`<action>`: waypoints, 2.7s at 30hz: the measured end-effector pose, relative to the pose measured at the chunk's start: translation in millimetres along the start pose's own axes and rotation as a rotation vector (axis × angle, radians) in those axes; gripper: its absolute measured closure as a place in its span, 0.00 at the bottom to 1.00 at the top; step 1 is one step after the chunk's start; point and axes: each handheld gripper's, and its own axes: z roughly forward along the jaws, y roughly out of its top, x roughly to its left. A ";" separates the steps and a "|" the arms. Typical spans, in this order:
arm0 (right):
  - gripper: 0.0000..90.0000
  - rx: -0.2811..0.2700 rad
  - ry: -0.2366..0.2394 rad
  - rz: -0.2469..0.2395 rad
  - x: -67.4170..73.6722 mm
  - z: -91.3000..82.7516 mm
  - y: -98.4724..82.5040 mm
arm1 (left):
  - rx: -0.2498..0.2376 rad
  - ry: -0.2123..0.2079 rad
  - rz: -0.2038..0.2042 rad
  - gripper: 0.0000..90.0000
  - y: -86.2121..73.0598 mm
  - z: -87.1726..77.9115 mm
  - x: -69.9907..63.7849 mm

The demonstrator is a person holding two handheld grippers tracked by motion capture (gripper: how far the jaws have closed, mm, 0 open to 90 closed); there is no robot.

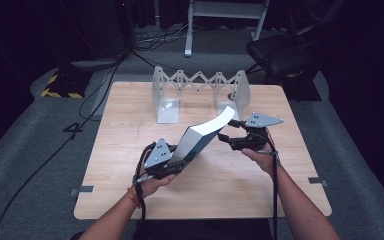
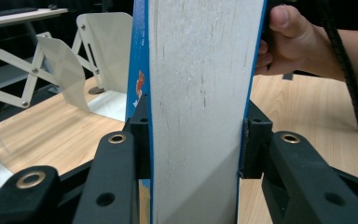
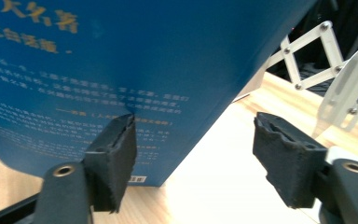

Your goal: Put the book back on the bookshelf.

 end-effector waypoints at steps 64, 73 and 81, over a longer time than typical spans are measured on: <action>0.35 0.075 0.153 -0.112 1.1 17.5 -3.9 | 0.132 -0.184 -0.076 0.65 -19.8 27.4 52.9; 0.46 0.041 0.113 -0.054 -5.9 -39.4 -24.2 | 0.123 -0.302 -0.088 0.59 -5.5 69.7 47.8; 0.49 0.027 0.087 -0.066 -3.5 -46.5 -28.7 | 0.123 -0.306 -0.061 0.60 1.9 77.5 45.5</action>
